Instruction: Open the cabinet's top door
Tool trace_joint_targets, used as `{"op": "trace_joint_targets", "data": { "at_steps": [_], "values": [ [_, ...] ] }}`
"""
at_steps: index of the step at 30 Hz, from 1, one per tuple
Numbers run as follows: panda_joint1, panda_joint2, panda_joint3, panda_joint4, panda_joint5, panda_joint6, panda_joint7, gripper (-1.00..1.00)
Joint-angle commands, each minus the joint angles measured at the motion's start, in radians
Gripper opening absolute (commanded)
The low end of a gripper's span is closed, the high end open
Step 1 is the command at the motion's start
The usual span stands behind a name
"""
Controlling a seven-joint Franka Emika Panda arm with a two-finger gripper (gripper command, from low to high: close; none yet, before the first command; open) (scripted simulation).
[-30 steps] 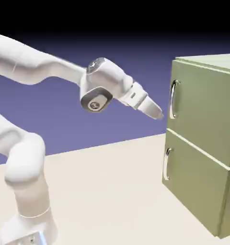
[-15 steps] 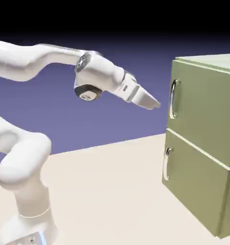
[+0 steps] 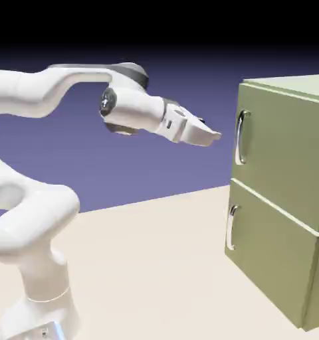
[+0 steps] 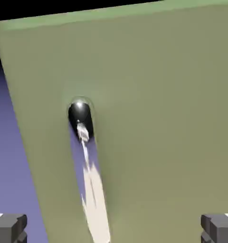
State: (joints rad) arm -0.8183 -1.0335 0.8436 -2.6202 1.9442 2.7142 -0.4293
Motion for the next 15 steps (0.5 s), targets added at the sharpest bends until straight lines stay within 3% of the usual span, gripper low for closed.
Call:
{"op": "trace_joint_targets", "data": {
  "at_steps": [1, 15],
  "values": [
    [-0.019, -0.01, 0.019, 0.004, 0.044, -0.007, -0.026, 0.0],
    [-0.279, -0.156, 0.283, 0.064, 0.653, -0.108, -0.393, 0.0]
  ]
}}
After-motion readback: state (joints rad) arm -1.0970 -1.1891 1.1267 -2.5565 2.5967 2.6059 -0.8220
